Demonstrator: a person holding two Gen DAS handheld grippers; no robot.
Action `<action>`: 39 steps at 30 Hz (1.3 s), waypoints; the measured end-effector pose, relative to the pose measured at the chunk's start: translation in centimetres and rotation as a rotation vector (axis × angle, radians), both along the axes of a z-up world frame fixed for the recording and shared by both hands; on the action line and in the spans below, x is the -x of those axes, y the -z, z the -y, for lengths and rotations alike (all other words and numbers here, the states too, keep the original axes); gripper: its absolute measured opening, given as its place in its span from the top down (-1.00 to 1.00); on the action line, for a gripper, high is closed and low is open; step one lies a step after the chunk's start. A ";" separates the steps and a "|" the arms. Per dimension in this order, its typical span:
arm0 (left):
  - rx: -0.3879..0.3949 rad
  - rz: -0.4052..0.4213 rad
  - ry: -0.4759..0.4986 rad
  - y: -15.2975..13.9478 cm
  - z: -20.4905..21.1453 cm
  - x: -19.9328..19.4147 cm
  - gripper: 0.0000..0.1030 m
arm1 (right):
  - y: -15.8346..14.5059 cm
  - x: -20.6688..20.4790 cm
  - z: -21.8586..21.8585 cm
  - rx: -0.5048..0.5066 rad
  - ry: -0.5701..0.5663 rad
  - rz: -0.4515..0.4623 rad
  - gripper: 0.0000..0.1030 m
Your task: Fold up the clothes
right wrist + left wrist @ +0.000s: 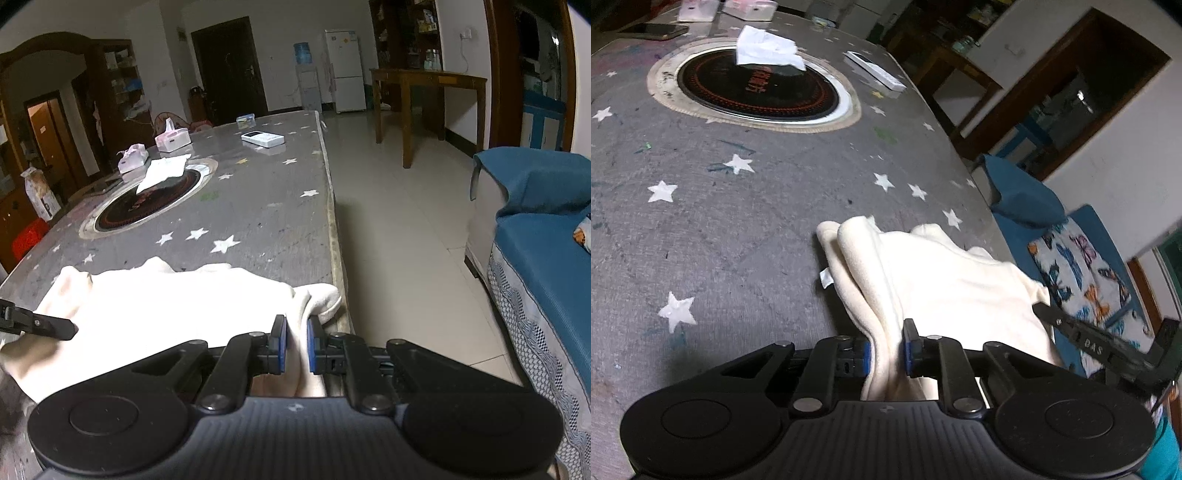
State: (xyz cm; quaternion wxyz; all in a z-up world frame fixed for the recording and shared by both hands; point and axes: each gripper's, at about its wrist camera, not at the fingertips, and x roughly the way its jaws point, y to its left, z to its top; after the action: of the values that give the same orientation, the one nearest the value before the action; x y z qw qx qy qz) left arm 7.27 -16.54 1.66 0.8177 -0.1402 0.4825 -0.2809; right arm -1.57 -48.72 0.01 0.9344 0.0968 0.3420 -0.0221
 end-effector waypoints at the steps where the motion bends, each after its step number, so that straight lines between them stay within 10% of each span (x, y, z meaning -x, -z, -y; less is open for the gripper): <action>1: -0.002 0.001 0.008 0.0 -0.1 0.1 0.67 | 0.0 0.1 0.0 -0.003 0.000 0.001 0.81; 39: -0.107 0.169 0.019 -1.4 1.4 1.5 0.41 | 0.0 8.2 -1.7 0.120 0.001 0.077 0.33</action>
State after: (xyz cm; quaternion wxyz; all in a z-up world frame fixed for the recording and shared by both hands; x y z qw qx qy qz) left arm 5.78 -17.95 3.10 0.8591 -0.0676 0.4273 -0.2734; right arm -9.80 -47.02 -0.01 0.9511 0.0413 0.3036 -0.0392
